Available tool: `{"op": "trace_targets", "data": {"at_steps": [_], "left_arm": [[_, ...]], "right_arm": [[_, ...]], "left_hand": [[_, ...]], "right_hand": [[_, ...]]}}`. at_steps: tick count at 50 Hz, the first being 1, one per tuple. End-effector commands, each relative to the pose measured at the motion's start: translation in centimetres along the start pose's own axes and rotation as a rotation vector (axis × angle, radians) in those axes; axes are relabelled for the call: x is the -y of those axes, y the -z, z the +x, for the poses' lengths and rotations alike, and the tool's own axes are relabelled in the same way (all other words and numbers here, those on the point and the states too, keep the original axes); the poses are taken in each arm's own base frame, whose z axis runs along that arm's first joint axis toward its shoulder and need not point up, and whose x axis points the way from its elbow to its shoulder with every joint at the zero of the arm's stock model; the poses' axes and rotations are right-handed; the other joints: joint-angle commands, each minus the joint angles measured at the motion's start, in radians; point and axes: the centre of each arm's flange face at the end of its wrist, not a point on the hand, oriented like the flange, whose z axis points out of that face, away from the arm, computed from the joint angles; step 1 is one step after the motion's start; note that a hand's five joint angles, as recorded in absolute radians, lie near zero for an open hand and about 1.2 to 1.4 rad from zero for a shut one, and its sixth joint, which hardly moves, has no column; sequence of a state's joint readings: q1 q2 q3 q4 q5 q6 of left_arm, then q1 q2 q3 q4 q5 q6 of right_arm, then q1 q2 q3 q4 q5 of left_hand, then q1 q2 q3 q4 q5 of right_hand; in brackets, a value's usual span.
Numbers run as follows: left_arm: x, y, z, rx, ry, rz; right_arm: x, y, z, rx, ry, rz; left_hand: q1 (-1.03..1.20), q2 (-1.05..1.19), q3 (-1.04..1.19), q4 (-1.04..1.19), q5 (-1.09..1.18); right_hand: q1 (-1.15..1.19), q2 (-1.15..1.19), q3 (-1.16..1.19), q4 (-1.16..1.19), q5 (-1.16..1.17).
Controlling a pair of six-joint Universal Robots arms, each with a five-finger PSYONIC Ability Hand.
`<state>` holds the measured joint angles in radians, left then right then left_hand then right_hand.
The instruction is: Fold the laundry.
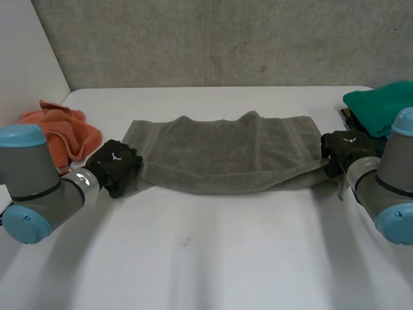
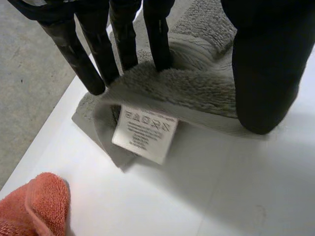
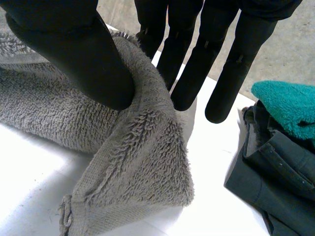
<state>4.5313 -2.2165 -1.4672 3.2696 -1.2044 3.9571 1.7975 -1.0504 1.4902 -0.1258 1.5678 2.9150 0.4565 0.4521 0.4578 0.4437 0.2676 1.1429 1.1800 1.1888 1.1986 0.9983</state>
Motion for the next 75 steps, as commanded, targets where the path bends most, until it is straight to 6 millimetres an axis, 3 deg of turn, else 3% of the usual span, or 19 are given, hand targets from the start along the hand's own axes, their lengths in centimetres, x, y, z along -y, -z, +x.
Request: {"op": "trace_targets", "data": {"at_steps": [1,15,19,20,23,27,31,33,36,39,43,46,47,48,49,55,65,75], "left_arm": [[0.2,0.0,0.0,-0.018,-0.015,-0.017],[0.2,-1.7,0.4,-0.001,-0.069,-0.034],[0.7,-2.3,0.2,0.031,-0.09,-0.013],[1.0,-2.6,-0.1,0.053,-0.099,-0.003],[1.5,-2.6,-0.6,0.09,-0.103,0.007],[3.0,-1.1,-2.0,0.156,-0.073,0.006],[6.7,2.5,-4.1,0.22,0.0,0.086],[9.0,5.1,-5.9,0.268,0.039,0.147],[11.3,8.4,-8.2,0.318,0.088,0.212],[12.2,9.8,-8.6,0.305,0.118,0.24],[11.0,9.4,-6.9,0.2,0.169,0.187],[8.6,8.0,-4.9,0.108,0.203,0.093],[7.9,7.8,-4.3,0.083,0.209,0.066],[6.8,7.4,-3.1,0.035,0.214,0.02],[6.2,7.2,-2.6,0.013,0.213,-0.002],[2.6,5.7,0.1,-0.091,0.191,-0.107],[0.0,3.0,0.6,-0.094,0.127,-0.129],[-0.6,1.2,0.4,-0.054,-0.009,-0.086]], "right_arm": [[-0.1,0.0,0.0,-0.001,0.0,-0.002],[-0.1,-0.1,0.2,-0.005,-0.001,-0.005],[-0.2,-0.2,0.4,-0.009,-0.004,-0.006],[-0.2,-0.2,0.5,-0.012,-0.004,-0.006],[0.0,-0.2,0.7,-0.017,-0.003,-0.001],[0.4,0.2,0.7,-0.018,0.014,-0.005],[2.8,1.8,1.5,-0.023,0.096,0.025],[5.1,3.3,1.9,-0.02,0.197,0.054],[7.9,5.5,2.1,-0.003,0.332,0.102],[9.2,6.9,1.6,0.037,0.407,0.129],[9.3,8.4,-0.6,0.138,0.453,0.113],[8.1,8.2,-1.6,0.172,0.446,0.067],[7.8,7.9,-1.8,0.171,0.443,0.056],[7.2,7.4,-1.8,0.162,0.43,0.035],[7.0,7.1,-1.8,0.15,0.422,0.026],[5.0,5.1,-1.4,0.086,0.367,-0.021],[2.4,3.7,-0.7,0.073,0.319,-0.066],[1.1,3.5,-0.9,0.072,0.314,-0.068]], "left_hand": [[-0.023,-0.019,-0.024,-0.01,-0.009],[0.112,0.116,0.111,0.125,0.126],[0.548,0.553,0.547,0.561,0.563],[0.93,0.935,0.929,0.943,0.945],[0.94,0.944,0.938,0.953,0.954],[0.94,0.944,0.938,0.953,0.954],[0.94,0.944,0.938,0.953,0.954],[0.94,0.944,0.938,0.953,0.954],[0.94,0.944,0.938,0.953,0.954],[0.94,0.944,0.938,0.953,0.954],[0.94,0.944,0.938,0.953,0.954],[0.894,0.898,0.892,0.906,0.908],[0.736,0.741,0.735,0.749,0.751],[0.412,0.416,0.411,0.425,0.426],[0.29,0.294,0.288,0.302,0.304],[0.054,0.058,0.052,0.066,0.068],[0.018,0.023,0.017,0.031,0.033],[0.036,0.04,0.034,0.048,0.05]], "right_hand": [[0.253,0.216,0.207,0.198,0.223],[0.253,0.216,0.207,0.198,0.223],[0.253,0.216,0.207,0.198,0.223],[0.253,0.216,0.207,0.198,0.223],[0.253,0.216,0.207,0.198,0.223],[0.253,0.216,0.207,0.198,0.223],[0.253,0.216,0.207,0.198,0.223],[0.253,0.216,0.207,0.198,0.223],[0.253,0.216,0.207,0.198,0.223],[0.253,0.216,0.207,0.198,0.223],[0.253,0.216,0.207,0.198,0.223],[0.253,0.216,0.207,0.198,0.223],[0.253,0.216,0.207,0.198,0.223],[0.253,0.216,0.207,0.198,0.223],[0.253,0.216,0.207,0.198,0.223],[0.253,0.216,0.207,0.198,0.223],[0.253,0.216,0.207,0.198,0.223],[0.253,0.216,0.207,0.198,0.223]]}}
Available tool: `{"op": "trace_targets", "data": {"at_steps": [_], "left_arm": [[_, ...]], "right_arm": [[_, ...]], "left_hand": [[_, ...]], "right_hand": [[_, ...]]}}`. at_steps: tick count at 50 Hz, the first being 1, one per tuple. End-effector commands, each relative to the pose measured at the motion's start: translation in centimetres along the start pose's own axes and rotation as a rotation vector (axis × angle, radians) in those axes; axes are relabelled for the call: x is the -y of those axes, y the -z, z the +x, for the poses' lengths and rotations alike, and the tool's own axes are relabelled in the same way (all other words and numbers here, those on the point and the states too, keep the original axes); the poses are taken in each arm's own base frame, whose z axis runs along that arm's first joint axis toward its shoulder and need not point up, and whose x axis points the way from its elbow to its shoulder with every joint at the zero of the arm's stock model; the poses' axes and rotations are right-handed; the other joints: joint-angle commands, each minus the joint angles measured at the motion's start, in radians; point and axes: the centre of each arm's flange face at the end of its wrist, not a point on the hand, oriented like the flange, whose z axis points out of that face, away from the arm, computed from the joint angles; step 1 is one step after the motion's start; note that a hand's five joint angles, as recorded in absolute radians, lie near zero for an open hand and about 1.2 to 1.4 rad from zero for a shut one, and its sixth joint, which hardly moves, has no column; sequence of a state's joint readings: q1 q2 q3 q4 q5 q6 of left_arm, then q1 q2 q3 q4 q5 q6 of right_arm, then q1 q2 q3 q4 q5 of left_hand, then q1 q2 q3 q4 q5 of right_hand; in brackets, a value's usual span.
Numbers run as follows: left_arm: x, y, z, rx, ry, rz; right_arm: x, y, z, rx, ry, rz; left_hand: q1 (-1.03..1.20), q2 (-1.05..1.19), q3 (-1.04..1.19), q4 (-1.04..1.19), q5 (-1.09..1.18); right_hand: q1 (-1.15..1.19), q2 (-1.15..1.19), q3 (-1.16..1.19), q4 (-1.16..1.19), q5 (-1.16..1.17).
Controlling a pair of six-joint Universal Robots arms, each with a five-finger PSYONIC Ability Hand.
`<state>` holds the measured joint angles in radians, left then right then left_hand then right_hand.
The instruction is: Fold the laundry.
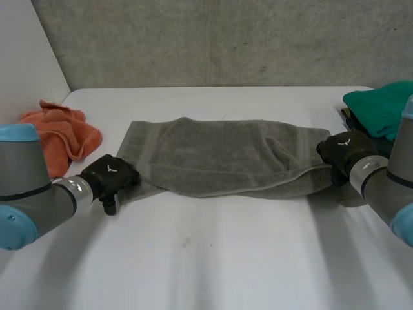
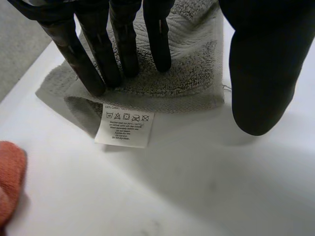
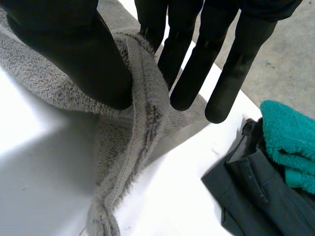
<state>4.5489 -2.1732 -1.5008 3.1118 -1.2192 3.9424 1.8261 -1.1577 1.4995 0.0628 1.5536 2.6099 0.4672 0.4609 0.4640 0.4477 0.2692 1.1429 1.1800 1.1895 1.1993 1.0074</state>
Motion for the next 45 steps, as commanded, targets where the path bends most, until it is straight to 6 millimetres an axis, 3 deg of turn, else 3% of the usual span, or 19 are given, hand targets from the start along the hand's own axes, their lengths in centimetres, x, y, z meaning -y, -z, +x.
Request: {"op": "trace_targets", "data": {"at_steps": [1,23,34,39,45], "left_arm": [[-0.1,-1.2,-0.2,0.031,-0.09,0.031],[0.5,-4.1,-0.4,0.049,-0.161,0.081],[0.8,-4.8,-0.3,0.041,-0.162,0.088],[1.0,-5.1,-0.4,0.043,-0.159,0.093],[1.3,-5.4,-0.9,0.062,-0.144,0.101]], "right_arm": [[-0.6,-0.2,-0.4,0.0,0.0,0.001],[-1.5,-0.5,-0.9,0.014,0.002,-0.019],[-1.5,-0.5,-0.9,0.011,0.005,-0.017],[-1.6,-0.5,-0.9,0.012,0.003,-0.02],[-1.6,-0.5,-1.1,0.016,0.004,-0.02]], "left_hand": [[0.031,0.037,0.034,0.05,0.054],[0.36,0.366,0.363,0.379,0.383],[0.369,0.375,0.372,0.388,0.392],[0.633,0.639,0.636,0.652,0.656],[0.677,0.683,0.68,0.696,0.7]], "right_hand": [[0.253,0.216,0.207,0.197,0.214],[0.253,0.216,0.207,0.197,0.214],[0.253,0.216,0.207,0.197,0.214],[0.253,0.216,0.207,0.197,0.214],[0.253,0.216,0.207,0.197,0.214]]}}
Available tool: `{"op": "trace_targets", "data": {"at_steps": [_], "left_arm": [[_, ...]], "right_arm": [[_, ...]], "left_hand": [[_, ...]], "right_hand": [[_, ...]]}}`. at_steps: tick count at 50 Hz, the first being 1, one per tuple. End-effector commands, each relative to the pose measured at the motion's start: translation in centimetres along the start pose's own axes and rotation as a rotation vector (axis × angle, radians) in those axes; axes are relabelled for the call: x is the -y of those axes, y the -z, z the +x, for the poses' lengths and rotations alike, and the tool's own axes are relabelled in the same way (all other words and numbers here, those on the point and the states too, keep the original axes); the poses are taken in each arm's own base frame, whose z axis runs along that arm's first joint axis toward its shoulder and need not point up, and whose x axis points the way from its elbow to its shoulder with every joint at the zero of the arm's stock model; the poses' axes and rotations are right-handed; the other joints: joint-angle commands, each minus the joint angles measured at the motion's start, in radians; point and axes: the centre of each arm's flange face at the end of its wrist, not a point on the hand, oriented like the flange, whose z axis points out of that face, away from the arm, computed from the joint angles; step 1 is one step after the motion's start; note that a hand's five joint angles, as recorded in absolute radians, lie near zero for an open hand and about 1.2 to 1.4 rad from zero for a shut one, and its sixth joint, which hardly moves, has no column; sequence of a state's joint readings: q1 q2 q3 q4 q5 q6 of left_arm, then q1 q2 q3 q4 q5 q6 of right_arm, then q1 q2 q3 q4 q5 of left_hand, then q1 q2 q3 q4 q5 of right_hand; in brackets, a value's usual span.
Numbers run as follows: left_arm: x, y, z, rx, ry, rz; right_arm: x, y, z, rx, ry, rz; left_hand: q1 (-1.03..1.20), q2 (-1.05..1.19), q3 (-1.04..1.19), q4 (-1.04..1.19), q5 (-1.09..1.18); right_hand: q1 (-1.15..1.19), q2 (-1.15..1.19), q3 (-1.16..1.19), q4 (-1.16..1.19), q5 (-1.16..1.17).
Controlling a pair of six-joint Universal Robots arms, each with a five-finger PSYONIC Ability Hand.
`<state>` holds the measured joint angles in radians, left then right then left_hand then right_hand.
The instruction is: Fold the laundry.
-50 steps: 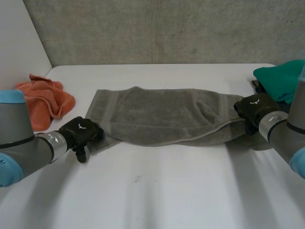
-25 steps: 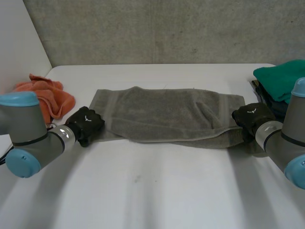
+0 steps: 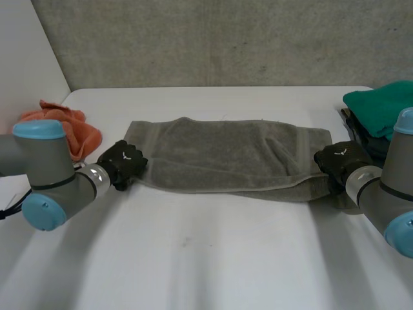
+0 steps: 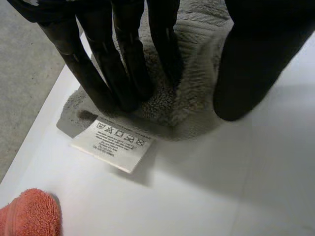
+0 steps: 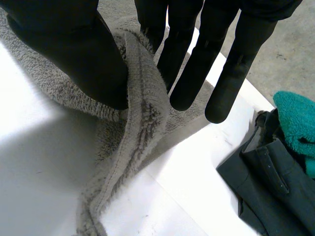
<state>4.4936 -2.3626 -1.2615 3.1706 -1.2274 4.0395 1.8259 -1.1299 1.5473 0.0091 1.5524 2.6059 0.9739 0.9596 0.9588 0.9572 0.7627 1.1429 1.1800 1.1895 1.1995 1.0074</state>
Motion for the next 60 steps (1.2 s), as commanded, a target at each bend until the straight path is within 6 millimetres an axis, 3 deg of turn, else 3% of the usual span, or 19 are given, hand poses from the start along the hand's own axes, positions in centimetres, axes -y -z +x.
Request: {"op": "trace_targets", "data": {"at_steps": [1,9,13,17,18,19,21,37,38,39,45,60], "left_arm": [[0.3,-0.5,-0.7,0.026,0.019,0.008],[0.6,-0.8,-0.8,0.024,0.031,0.012],[0.6,-1.0,-0.4,0.014,0.03,0.011],[0.9,-0.9,-0.1,0.007,0.03,0.008],[0.9,-0.9,-0.1,0.006,0.031,0.009],[1.0,-0.8,-0.1,0.005,0.034,0.012],[1.1,-0.8,-0.1,0.007,0.04,0.016],[2.0,0.5,-2.1,0.051,0.075,0.029],[2.1,0.6,-2.1,0.043,0.074,0.034],[2.2,0.8,-1.9,0.031,0.07,0.04],[1.6,0.6,-1.5,0.014,0.045,0.027],[2.4,-1.6,0.5,-0.032,0.029,-0.008]], "right_arm": [[0.0,0.0,-0.1,0.004,0.001,-0.001],[-0.1,0.0,-0.1,0.003,0.002,-0.003],[-0.2,-0.1,0.0,0.002,-0.001,-0.006],[-0.3,-0.1,0.1,-0.001,-0.003,-0.008],[-0.2,-0.1,0.1,-0.002,-0.002,-0.006],[-0.2,-0.1,0.1,-0.002,-0.004,-0.005],[-0.2,-0.1,0.2,-0.004,-0.003,-0.004],[0.4,0.2,1.1,-0.023,-0.014,0.017],[0.5,0.2,1.1,-0.021,-0.012,0.02],[0.5,0.2,1.0,-0.016,-0.012,0.023],[0.3,0.1,0.7,-0.004,-0.007,0.018],[-0.1,-0.5,0.9,-0.006,-0.009,0.006]], "left_hand": [[0.17,0.184,0.185,0.187,0.207],[0.097,0.111,0.112,0.114,0.134],[-0.214,-0.2,-0.199,-0.197,-0.177],[-0.112,-0.098,-0.097,-0.095,-0.076],[-0.03,-0.016,-0.015,-0.014,0.006],[0.25,0.264,0.265,0.266,0.286],[0.422,0.436,0.437,0.439,0.458],[0.422,0.437,0.437,0.439,0.459],[0.341,0.356,0.356,0.358,0.378],[-0.069,-0.055,-0.054,-0.053,-0.033],[-0.478,-0.464,-0.463,-0.461,-0.441],[-0.408,-0.394,-0.393,-0.392,-0.372]], "right_hand": [[0.253,0.216,0.207,0.197,0.214],[0.253,0.216,0.207,0.197,0.214],[0.253,0.216,0.207,0.197,0.214],[0.253,0.216,0.207,0.197,0.214],[0.253,0.216,0.207,0.197,0.214],[0.253,0.216,0.207,0.197,0.214],[0.253,0.216,0.207,0.197,0.214],[0.253,0.216,0.207,0.197,0.214],[0.253,0.216,0.207,0.197,0.214],[0.253,0.216,0.207,0.197,0.214],[0.253,0.216,0.207,0.197,0.214],[0.253,0.216,0.207,0.197,0.214]]}}
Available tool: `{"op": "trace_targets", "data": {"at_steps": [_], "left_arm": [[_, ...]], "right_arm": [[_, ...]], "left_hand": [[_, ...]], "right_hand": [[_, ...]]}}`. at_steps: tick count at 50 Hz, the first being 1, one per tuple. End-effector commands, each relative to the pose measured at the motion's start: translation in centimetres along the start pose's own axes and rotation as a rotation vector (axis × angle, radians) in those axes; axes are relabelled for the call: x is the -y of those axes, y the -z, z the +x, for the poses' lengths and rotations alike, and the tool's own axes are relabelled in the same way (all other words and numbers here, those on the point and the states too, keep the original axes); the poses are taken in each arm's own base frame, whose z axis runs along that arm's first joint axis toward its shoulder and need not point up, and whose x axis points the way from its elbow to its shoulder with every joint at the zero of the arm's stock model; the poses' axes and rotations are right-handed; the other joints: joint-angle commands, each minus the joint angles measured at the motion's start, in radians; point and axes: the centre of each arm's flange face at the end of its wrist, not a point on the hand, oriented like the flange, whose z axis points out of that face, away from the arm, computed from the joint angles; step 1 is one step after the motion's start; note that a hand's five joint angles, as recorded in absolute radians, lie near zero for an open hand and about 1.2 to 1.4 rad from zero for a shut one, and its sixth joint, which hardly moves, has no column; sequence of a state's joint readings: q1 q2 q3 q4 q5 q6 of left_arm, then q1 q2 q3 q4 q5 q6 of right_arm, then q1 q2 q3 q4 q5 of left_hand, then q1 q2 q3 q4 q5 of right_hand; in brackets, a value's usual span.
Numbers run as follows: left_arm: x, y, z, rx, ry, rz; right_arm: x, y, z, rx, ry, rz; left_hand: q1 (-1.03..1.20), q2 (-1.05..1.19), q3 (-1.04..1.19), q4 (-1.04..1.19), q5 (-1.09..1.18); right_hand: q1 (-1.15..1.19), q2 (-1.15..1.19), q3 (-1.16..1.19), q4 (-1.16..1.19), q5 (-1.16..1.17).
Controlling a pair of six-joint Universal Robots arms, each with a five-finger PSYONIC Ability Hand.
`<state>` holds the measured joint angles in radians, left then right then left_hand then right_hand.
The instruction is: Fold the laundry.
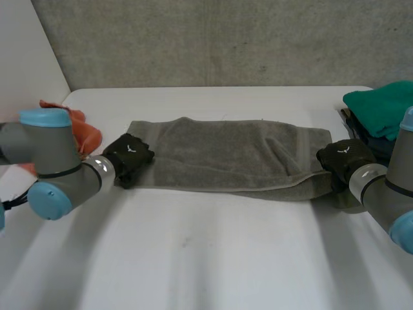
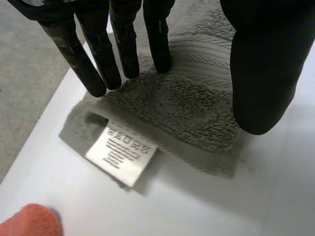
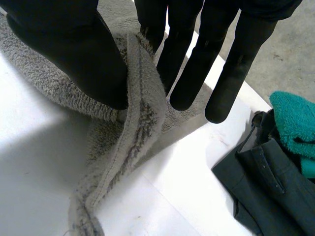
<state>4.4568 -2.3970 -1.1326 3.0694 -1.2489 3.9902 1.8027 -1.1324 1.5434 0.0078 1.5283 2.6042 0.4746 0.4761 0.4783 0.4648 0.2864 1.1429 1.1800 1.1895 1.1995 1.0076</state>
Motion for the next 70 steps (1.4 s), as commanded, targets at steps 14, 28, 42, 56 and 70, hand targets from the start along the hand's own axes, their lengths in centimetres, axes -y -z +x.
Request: {"op": "trace_targets", "data": {"at_steps": [14,28,42,56,70], "left_arm": [[3.5,-0.8,-1.6,0.136,-0.008,-0.03],[9.3,12.3,-8.5,0.215,0.166,0.063],[9.3,17.4,-11.0,0.116,0.311,0.069],[8.5,6.1,-14.1,0.24,0.257,0.11],[19.7,11.9,-24.3,0.756,0.369,0.898]], "right_arm": [[-0.3,-0.6,1.0,-0.025,-0.009,-0.009],[5.6,4.0,6.1,-0.092,0.051,0.107],[8.9,7.3,8.1,-0.045,0.262,0.161],[12.7,-2.2,7.5,-0.316,0.209,0.417],[22.9,0.3,11.7,-0.686,-0.067,1.109]], "left_hand": [[0.922,0.92,0.918,0.931,0.935],[0.922,0.92,0.918,0.931,0.935],[0.922,0.92,0.918,0.931,0.935],[0.922,0.92,0.918,0.931,0.935],[0.922,0.92,0.918,0.931,0.935]], "right_hand": [[0.253,0.216,0.207,0.197,0.214],[0.253,0.216,0.207,0.197,0.214],[0.253,0.216,0.207,0.197,0.214],[0.253,0.216,0.207,0.197,0.214],[0.253,0.216,0.207,0.197,0.214]]}}
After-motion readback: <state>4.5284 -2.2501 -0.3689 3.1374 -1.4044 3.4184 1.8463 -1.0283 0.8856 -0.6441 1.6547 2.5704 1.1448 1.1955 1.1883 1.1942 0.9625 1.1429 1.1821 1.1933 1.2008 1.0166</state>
